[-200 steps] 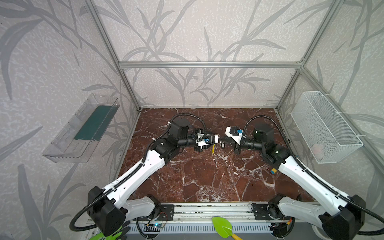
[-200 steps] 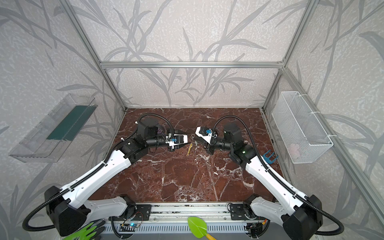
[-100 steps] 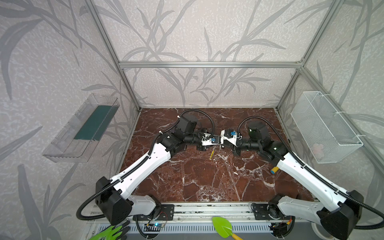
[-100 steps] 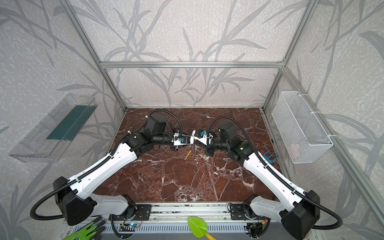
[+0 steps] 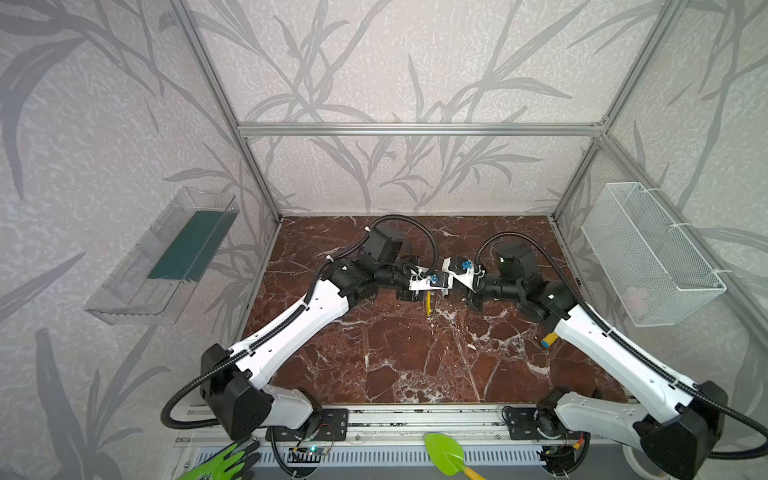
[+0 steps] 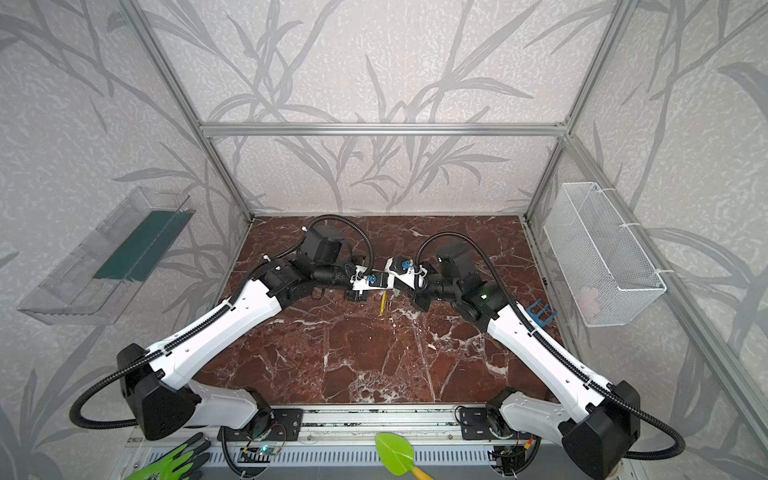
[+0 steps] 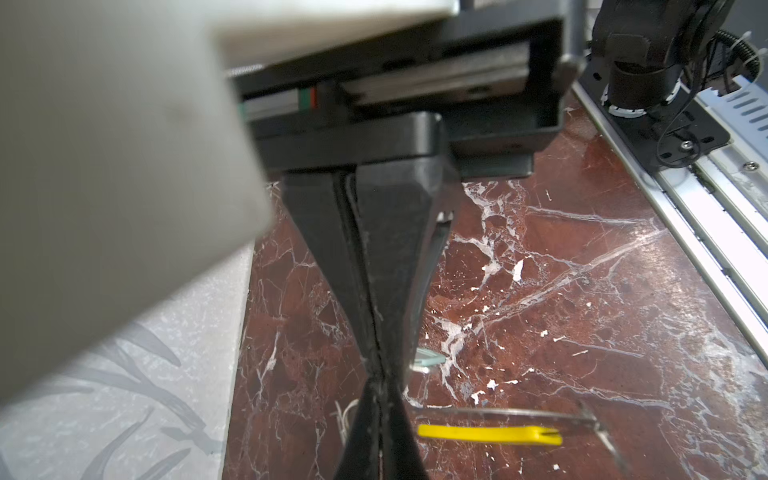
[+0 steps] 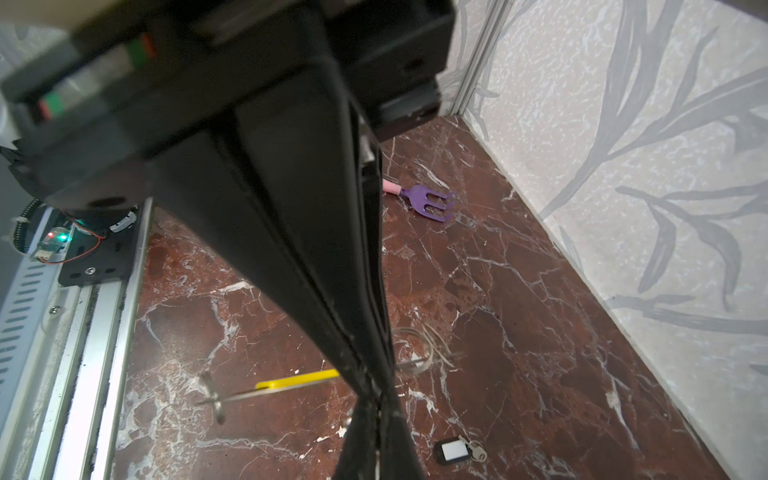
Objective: Put the keys on the keyring
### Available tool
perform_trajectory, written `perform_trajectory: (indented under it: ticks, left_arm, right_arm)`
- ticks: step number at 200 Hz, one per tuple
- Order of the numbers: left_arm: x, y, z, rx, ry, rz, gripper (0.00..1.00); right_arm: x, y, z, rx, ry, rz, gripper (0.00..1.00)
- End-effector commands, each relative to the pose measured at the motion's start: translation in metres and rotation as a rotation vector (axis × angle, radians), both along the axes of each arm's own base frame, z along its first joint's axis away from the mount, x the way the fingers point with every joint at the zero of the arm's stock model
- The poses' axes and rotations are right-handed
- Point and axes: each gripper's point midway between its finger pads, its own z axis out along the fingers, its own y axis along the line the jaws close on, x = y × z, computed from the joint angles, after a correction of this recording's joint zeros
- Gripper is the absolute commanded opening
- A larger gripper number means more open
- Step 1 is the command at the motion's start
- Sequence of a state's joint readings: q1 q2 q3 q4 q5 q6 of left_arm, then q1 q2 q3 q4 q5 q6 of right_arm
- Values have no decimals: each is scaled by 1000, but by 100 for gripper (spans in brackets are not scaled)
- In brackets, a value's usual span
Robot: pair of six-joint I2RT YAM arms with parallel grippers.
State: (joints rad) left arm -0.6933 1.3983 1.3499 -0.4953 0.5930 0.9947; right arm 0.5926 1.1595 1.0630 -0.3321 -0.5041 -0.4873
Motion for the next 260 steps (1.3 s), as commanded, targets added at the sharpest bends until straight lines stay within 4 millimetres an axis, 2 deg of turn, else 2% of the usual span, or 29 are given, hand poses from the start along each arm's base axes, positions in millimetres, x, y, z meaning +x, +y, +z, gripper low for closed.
perform_trajectory:
  ticks: [1,8,21,46,69,89,136,153,177,214,260]
  left_arm:
    - [1,1,-5,36,16,15,0]
    - [2,1,-3,24,16,22,0]
    - [4,-1,4,-14,15,38,0]
    - [7,-2,27,-145,30,57,0]
    - [10,-3,49,-301,65,71,0]
    - [13,-2,65,-433,86,76,0]
    - [20,-1,83,-607,120,83,0]
    - [22,0,85,-641,127,81,0]
    - [23,2,89,-666,120,86,0]
    - [24,3,95,-712,123,86,0]
    - [23,3,95,-708,132,72,0]
  right_arm:
    - [0,1,38,85,-119,-4,0]
    - [2,-1,37,87,-128,-21,0]
    - [5,-5,35,94,-149,-46,18]
    - [8,-13,27,110,-171,-81,31]
    - [13,-19,24,129,-192,-122,32]
    - [11,-17,31,162,-210,-104,31]
    - [12,-12,47,222,-251,-87,29]
    - [17,-13,54,252,-257,-119,34]
    - [24,-17,53,236,-261,-163,40]
    - [40,-29,61,251,-307,-281,41]
    - [33,-23,67,263,-341,-219,42]
